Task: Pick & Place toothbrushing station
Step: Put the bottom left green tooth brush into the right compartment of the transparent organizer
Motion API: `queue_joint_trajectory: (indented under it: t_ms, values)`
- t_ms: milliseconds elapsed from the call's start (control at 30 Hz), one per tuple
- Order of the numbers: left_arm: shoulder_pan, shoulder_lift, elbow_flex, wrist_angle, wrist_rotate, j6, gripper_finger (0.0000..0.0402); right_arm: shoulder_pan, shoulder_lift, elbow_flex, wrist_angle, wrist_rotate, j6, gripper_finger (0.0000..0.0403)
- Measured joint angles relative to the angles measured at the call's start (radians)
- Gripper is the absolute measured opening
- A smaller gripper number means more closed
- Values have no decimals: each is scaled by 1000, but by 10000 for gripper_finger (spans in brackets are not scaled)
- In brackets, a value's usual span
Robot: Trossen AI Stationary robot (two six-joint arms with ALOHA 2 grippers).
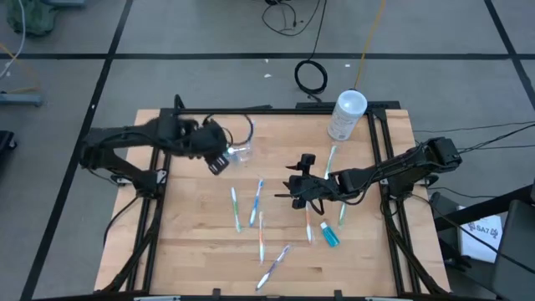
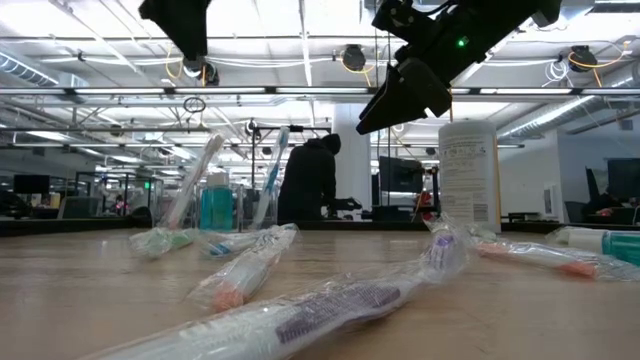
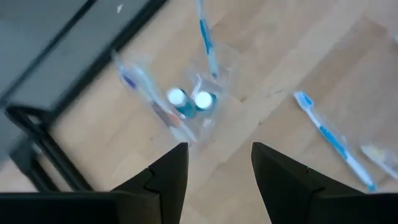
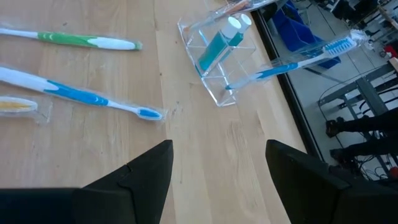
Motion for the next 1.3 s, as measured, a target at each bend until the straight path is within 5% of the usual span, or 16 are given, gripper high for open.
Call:
queue_joint_trajectory:
  t_ms: [133, 300, 533, 867, 1300]
  values:
    - [-87, 14, -114, 66, -3, -216, 184, 0, 0, 0, 0, 0, 0, 249]
    - [-171, 39, -309, 323, 65, -284, 184, 0, 0, 0, 1, 0, 0, 249]
    - [-285, 57, -502, 530, 251, 245, 184, 0, 0, 0, 5, 0, -7, 249]
    - [-401, 54, -742, 975, 246, 940, 184, -7, 0, 0, 8, 0, -29, 249]
    - [-363, 164, -769, 1117, 378, 1059, 184, -33, 0, 0, 8, 0, 22, 249]
